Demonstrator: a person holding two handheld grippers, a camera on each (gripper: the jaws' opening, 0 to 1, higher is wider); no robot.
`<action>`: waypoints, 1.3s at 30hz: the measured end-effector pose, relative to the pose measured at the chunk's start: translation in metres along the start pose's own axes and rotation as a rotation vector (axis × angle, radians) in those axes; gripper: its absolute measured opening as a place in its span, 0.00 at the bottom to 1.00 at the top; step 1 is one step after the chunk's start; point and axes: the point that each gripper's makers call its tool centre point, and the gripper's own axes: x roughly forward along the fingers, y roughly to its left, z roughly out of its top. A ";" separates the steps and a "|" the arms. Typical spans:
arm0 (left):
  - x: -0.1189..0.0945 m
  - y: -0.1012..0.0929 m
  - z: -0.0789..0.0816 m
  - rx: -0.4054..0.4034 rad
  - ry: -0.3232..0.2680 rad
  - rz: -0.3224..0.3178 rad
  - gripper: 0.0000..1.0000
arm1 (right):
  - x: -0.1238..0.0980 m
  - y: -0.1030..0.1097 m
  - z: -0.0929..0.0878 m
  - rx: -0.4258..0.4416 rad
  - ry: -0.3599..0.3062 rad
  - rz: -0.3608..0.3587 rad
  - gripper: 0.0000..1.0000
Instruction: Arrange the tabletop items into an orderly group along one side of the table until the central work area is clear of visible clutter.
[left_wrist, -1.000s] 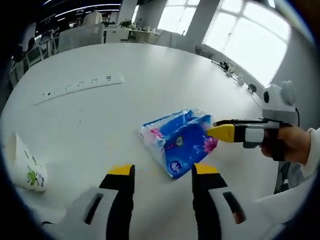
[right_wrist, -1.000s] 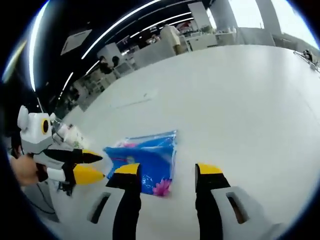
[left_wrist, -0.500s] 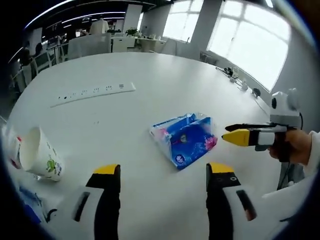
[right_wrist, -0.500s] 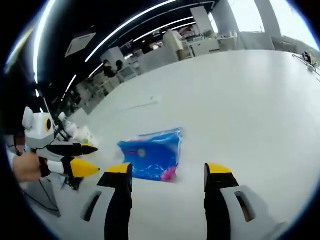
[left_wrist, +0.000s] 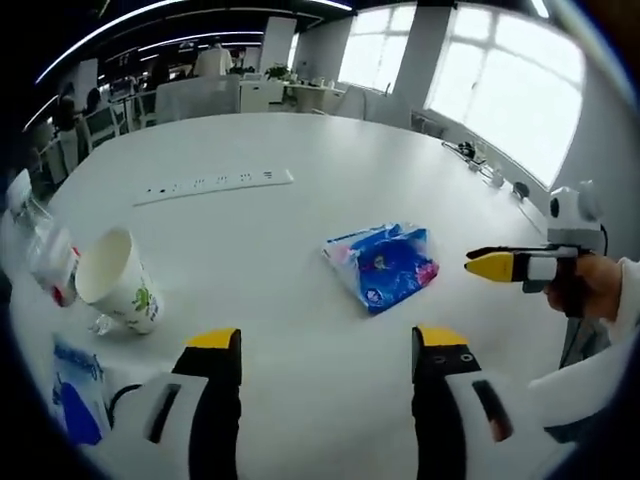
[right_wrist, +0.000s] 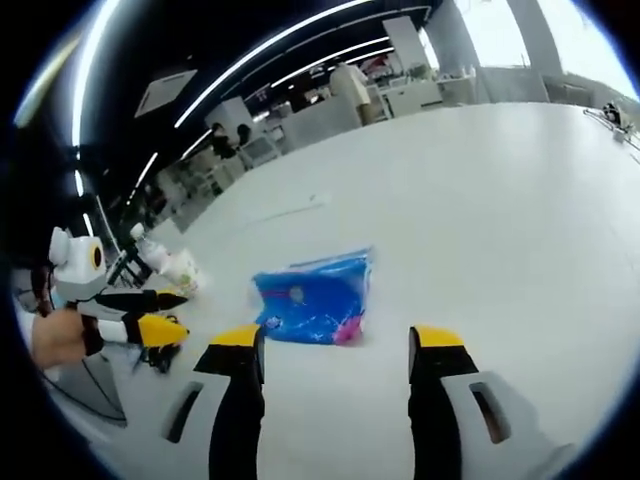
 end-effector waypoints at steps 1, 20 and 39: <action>-0.002 0.002 -0.001 -0.005 -0.005 0.005 0.70 | -0.001 0.002 -0.002 0.000 0.001 0.003 0.56; -0.029 0.024 -0.016 -0.014 -0.028 0.044 0.71 | -0.010 0.008 -0.009 0.040 0.007 0.030 0.55; -0.078 0.081 -0.068 -0.027 -0.008 0.129 0.67 | -0.043 0.039 -0.038 0.045 0.011 0.100 0.54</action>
